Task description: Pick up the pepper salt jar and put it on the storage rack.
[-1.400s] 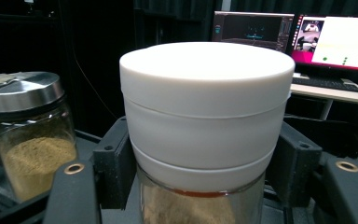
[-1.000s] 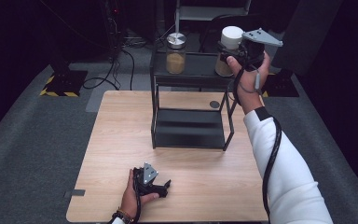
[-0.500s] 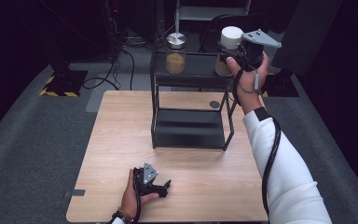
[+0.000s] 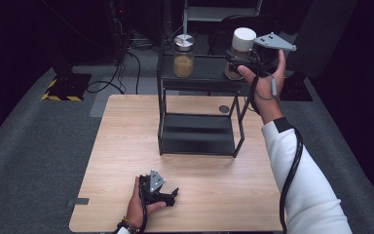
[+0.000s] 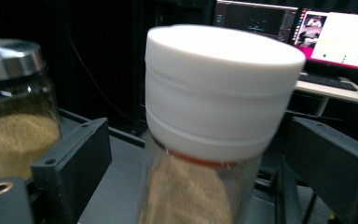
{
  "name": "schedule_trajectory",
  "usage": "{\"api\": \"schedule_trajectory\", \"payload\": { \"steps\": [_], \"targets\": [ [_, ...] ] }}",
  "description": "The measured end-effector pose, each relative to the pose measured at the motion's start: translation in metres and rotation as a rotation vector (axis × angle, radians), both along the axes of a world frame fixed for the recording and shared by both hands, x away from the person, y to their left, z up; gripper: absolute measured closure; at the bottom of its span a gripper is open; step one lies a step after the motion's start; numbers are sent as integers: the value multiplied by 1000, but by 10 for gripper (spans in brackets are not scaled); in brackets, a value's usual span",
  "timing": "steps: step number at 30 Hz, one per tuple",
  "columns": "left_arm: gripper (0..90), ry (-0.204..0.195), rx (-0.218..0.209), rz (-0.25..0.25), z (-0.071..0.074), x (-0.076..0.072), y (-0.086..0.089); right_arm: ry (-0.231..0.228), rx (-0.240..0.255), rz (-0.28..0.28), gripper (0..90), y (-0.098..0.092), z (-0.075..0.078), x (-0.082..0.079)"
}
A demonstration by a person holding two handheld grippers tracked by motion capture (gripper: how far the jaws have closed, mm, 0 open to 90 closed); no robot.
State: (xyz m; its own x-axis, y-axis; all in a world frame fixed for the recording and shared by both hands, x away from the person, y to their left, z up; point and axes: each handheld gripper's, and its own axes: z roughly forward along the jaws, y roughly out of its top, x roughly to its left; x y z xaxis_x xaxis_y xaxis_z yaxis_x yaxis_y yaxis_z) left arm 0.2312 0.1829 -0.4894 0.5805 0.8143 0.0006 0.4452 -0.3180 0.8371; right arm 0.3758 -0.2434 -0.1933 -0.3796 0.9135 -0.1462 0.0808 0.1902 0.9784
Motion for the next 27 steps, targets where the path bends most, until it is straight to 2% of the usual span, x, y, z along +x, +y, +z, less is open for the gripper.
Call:
{"api": "schedule_trajectory", "payload": {
  "steps": [5, 16, 22, 27],
  "targets": [
    [5, 0, 1, 0, 0, 0, 0, 0, 21, -2, 44, -7, -7, -10],
    [5, 0, 1, 0, 0, 0, 0, 10, 11, -4, 42, -17, -22, -30],
    [5, 0, 1, 0, 0, 0, 0, 0, 19, 9, 38, -22, -35, -45],
    [5, -1, -1, 0, 0, 0, 0, -8, 7, 14, 34, -23, -47, -58]
  ]
}}
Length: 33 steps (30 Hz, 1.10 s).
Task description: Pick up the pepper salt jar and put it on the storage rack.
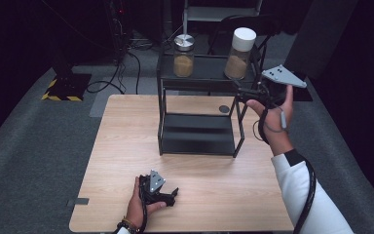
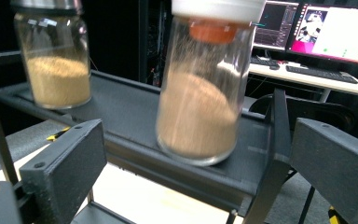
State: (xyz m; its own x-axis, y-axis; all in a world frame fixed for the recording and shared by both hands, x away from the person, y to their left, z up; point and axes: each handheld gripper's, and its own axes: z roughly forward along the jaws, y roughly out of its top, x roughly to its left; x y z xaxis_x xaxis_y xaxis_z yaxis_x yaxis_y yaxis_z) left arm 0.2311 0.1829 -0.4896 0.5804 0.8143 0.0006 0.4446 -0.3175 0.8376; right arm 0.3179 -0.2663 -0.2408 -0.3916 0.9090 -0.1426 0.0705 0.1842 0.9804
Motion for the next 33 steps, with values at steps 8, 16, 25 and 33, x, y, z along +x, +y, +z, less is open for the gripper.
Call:
{"api": "schedule_trajectory", "payload": {
  "steps": [8, 16, 25, 33],
  "targets": [
    [5, 0, 2, -1, 0, 0, 0, 15, -7, 3, 33, -5, -20, -12],
    [5, 0, 2, -1, 0, 0, 0, 23, -10, -7, 33, -14, -42, -24],
    [5, 0, 2, -1, 0, 0, 0, 38, -17, -13, 32, -24, -71, -40],
    [5, 0, 3, 1, 0, 0, 0, 61, -33, -18, 32, -32, -93, -52]
  ]
}}
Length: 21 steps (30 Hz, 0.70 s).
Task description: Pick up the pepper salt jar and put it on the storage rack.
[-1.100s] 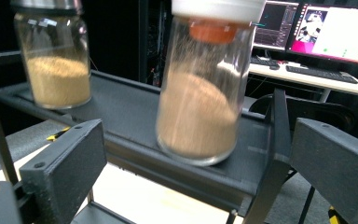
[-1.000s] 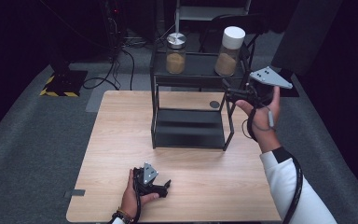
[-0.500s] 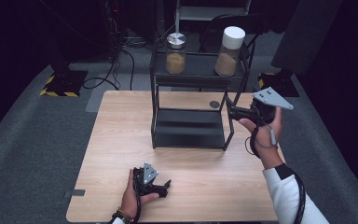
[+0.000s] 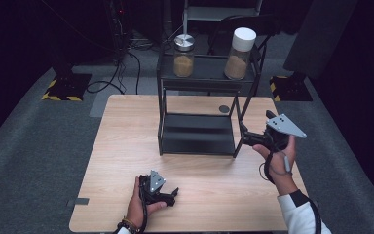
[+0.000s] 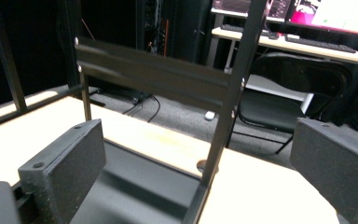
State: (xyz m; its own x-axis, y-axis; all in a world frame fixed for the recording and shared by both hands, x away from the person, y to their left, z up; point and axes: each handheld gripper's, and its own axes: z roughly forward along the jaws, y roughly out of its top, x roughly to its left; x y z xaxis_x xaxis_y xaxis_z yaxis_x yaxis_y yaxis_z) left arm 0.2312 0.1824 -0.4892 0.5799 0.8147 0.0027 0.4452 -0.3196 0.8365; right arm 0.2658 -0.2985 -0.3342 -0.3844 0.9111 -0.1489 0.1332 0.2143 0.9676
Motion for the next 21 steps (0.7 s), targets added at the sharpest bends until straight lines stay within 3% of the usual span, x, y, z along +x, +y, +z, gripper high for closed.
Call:
{"api": "schedule_trajectory", "payload": {
  "steps": [11, 21],
  "targets": [
    [5, 0, -1, 0, 0, 0, 0, 6, -16, 2, 32, -3, -24, -22],
    [5, 0, 0, -1, 0, 0, 0, 51, -19, -10, 32, -7, -49, -38]
  ]
}}
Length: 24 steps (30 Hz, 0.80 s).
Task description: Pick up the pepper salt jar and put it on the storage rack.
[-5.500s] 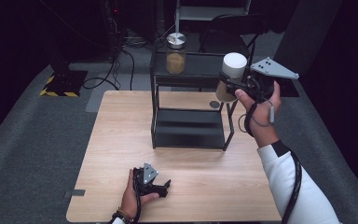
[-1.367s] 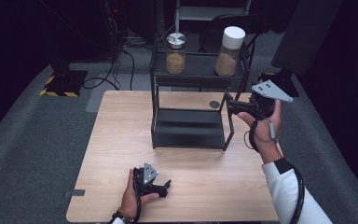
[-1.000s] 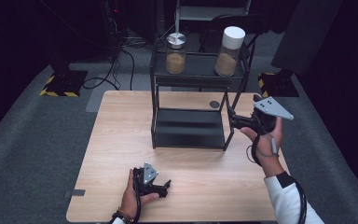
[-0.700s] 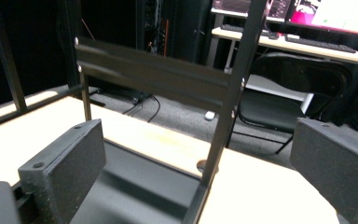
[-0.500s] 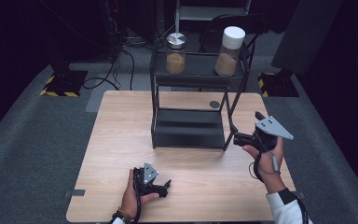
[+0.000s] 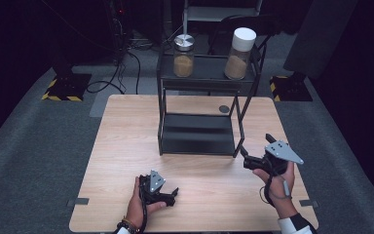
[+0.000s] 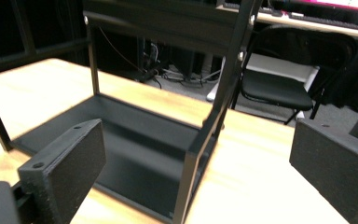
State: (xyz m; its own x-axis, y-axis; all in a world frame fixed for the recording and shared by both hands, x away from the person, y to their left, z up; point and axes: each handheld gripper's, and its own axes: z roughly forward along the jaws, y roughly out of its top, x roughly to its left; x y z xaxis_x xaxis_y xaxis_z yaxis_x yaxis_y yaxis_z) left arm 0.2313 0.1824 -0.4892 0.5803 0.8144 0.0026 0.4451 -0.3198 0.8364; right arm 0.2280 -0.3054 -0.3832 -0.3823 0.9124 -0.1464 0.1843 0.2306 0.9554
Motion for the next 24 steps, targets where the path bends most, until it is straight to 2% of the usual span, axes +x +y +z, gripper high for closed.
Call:
{"api": "schedule_trajectory", "payload": {
  "steps": [5, 14, 24],
  "targets": [
    [5, 0, 0, 0, 0, 0, 0, 27, 6, -4, 32, -4, -13, -4],
    [5, 0, 0, 0, 0, 0, 0, 73, -12, -15, 32, -9, -35, -11],
    [5, -1, 0, 0, 0, 0, 0, 123, -25, -24, 32, -11, -51, -15]
  ]
}}
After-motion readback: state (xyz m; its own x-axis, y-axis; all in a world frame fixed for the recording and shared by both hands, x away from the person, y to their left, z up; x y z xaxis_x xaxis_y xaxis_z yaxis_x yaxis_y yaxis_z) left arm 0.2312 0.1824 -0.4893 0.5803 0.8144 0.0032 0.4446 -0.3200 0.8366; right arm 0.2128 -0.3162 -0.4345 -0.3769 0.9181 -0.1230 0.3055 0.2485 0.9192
